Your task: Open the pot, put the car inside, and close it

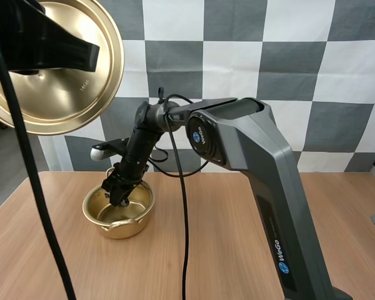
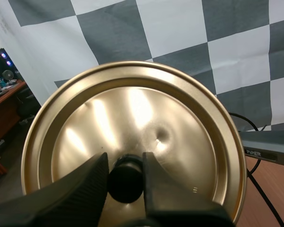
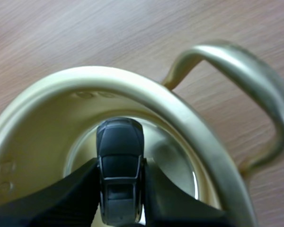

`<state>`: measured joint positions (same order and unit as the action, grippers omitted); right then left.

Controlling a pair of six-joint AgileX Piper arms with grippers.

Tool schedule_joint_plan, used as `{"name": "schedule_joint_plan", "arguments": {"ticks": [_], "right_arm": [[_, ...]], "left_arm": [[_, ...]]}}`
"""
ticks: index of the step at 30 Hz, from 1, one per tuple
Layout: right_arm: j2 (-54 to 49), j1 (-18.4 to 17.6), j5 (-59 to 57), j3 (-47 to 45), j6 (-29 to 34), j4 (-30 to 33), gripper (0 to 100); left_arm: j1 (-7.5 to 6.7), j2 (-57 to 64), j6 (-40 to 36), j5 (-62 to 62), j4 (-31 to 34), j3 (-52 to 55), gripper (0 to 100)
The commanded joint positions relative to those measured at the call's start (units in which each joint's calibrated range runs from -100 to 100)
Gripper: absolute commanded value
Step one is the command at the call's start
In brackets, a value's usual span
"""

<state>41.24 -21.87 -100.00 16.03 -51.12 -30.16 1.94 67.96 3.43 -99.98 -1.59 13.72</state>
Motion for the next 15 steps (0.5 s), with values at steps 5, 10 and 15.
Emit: {"name": "schedule_joint_plan", "arguments": {"ticks": [5,10,15], "right_arm": [[0.0,-0.3,0.0,-0.1,2.6,-0.1,0],[0.0,-0.7,0.0,-0.1,4.7,0.0,14],[0.0,-0.7,0.0,-0.1,5.4,0.1,81]], "left_arm": [[-0.02,0.0,0.5,0.0,0.0,0.0,16],[-0.02,0.0,0.5,0.0,0.0,0.0,16],[-0.02,0.0,0.7,0.0,0.1,0.0,16]]}}
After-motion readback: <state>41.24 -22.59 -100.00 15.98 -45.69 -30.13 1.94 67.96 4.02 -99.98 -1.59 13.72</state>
